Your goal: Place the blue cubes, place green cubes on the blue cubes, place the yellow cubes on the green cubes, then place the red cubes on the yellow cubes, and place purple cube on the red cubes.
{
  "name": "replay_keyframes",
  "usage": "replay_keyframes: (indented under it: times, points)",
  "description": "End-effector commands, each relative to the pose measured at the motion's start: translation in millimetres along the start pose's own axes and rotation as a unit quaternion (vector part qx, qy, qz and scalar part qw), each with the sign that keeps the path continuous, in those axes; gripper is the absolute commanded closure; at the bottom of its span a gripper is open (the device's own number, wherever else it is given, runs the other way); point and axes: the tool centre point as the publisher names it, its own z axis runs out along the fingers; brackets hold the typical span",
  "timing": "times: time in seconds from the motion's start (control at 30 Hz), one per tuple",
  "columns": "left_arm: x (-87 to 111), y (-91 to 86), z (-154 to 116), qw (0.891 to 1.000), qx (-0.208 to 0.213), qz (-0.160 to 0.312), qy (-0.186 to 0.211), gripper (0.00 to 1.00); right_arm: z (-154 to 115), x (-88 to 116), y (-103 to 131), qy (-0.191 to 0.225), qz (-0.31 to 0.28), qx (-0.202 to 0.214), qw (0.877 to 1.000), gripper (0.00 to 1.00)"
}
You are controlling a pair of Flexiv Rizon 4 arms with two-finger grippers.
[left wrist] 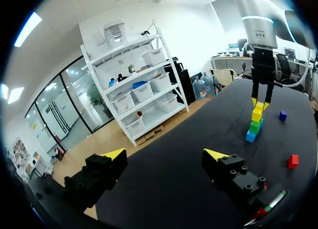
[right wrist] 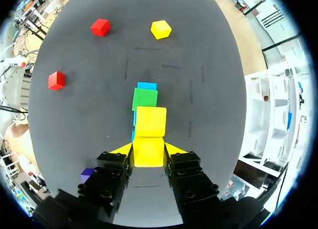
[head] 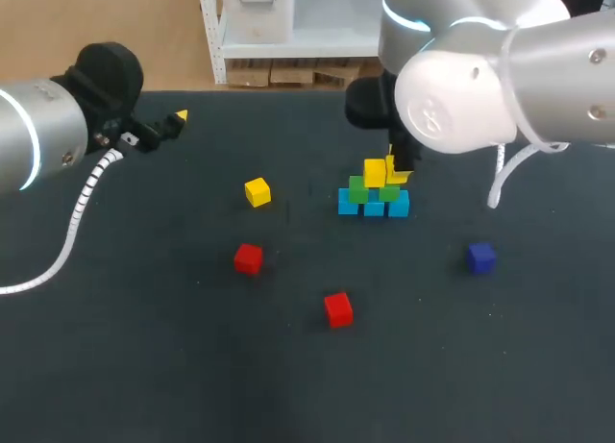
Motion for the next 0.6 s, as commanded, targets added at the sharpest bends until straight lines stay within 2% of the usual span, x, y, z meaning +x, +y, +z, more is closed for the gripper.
replay_keyframes:
  times: [0.03, 0.37, 0.6]
  points:
    - [0.2, -0.7, 0.4, 1.000, -0.002, 0.000, -0.001, 0.00, 1.7, -0.1, -2.5, -0.001, 0.000, -0.003, 1.000, 0.93]
    - [0.2, -0.7, 0.4, 1.000, -0.002, 0.000, -0.001, 0.00, 4.5, 0.0, -3.7, 0.001, 0.000, -0.006, 1.000, 0.91]
    - [0.2, -0.7, 0.4, 1.000, -0.002, 0.000, -0.001, 0.00, 5.7, -0.4, -3.6, 0.001, 0.000, -0.008, 1.000, 0.82]
